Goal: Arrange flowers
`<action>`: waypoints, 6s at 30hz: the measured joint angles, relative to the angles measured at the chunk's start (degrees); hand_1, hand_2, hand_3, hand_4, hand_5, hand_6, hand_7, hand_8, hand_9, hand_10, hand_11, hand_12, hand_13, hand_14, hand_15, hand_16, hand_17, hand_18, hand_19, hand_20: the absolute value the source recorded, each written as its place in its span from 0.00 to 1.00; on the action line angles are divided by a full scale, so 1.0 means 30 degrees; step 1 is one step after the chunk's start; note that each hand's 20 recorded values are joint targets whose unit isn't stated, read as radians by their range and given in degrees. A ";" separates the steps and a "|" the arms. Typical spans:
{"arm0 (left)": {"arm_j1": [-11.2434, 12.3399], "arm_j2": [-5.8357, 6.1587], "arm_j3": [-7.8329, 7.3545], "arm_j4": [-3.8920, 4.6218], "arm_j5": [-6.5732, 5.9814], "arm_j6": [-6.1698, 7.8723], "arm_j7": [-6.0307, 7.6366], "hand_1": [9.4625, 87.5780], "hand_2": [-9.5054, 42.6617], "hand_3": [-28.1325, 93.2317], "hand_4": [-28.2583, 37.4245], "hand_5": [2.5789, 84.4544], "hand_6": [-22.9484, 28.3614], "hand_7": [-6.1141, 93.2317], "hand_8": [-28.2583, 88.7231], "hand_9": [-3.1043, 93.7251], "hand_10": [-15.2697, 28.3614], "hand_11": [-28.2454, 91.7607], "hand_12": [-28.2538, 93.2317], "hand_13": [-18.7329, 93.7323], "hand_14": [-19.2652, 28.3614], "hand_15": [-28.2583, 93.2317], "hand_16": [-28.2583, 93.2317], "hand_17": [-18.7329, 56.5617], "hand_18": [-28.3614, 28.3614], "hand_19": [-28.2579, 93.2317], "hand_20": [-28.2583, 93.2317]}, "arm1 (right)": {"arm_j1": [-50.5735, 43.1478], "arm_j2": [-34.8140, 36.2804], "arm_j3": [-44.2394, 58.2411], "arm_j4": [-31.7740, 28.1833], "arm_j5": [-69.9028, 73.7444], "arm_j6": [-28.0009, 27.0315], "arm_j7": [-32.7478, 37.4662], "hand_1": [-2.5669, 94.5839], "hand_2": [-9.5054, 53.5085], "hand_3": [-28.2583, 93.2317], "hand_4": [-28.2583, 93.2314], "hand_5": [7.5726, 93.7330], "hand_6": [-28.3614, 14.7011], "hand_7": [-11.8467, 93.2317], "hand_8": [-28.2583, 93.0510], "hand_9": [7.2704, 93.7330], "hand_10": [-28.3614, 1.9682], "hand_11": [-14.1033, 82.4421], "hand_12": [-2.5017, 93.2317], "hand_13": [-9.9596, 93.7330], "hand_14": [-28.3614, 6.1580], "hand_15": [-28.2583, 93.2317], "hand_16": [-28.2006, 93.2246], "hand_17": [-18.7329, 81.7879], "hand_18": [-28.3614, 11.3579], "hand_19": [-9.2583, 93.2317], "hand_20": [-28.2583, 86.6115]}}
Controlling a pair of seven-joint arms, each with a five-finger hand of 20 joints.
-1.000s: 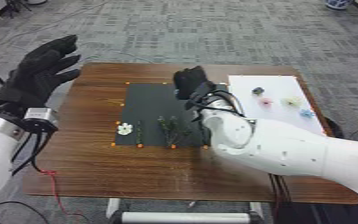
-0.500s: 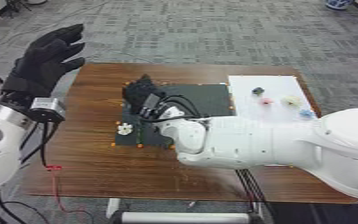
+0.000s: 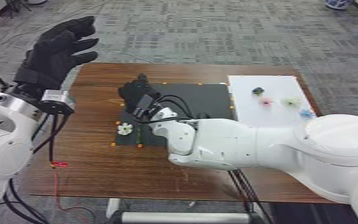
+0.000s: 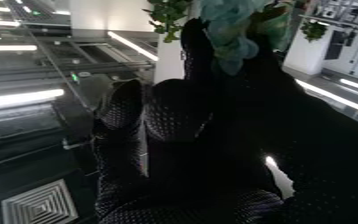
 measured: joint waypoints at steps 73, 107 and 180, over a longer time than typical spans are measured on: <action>-0.1154 -0.0582 0.1006 0.0655 -0.0018 -0.1029 -0.0502 0.20 0.11 0.82 0.04 0.27 0.48 0.26 0.16 0.21 0.55 0.36 0.38 0.23 0.63 0.52 0.21 0.09 0.83 0.54 0.30 | -0.0981 -0.0194 -0.0279 0.1206 -0.1238 -0.1771 0.1832 0.41 0.00 0.94 0.00 0.69 0.74 0.42 0.19 0.78 0.76 0.37 0.34 0.73 0.63 0.92 0.46 0.44 0.19 0.86 0.75; 0.2383 -0.1133 -0.2113 -0.0763 0.0007 -0.0311 -0.0073 0.19 0.11 0.82 0.04 0.27 0.48 0.26 0.17 0.21 0.55 0.33 0.42 0.23 0.65 0.52 0.23 0.08 0.85 0.55 0.32 | -0.2124 0.4737 0.7003 -0.8008 0.0703 -0.4252 0.2628 0.27 0.00 0.99 0.00 0.49 0.60 0.35 0.13 0.53 0.51 0.40 0.27 0.61 0.50 0.88 0.45 0.40 0.13 0.86 0.73; 0.7911 -0.2703 -0.5306 -0.2295 0.0072 0.0567 -0.0105 0.20 0.12 0.82 0.04 0.28 0.48 0.27 0.16 0.21 0.57 0.37 0.39 0.23 0.66 0.55 0.20 0.07 0.85 0.56 0.31 | -1.3861 1.6330 2.1296 -0.6111 -0.0202 -1.4900 0.3660 0.47 0.00 0.91 0.00 0.65 0.73 0.53 0.22 0.80 0.79 0.34 0.49 0.74 0.67 0.89 0.46 0.46 0.18 0.89 0.73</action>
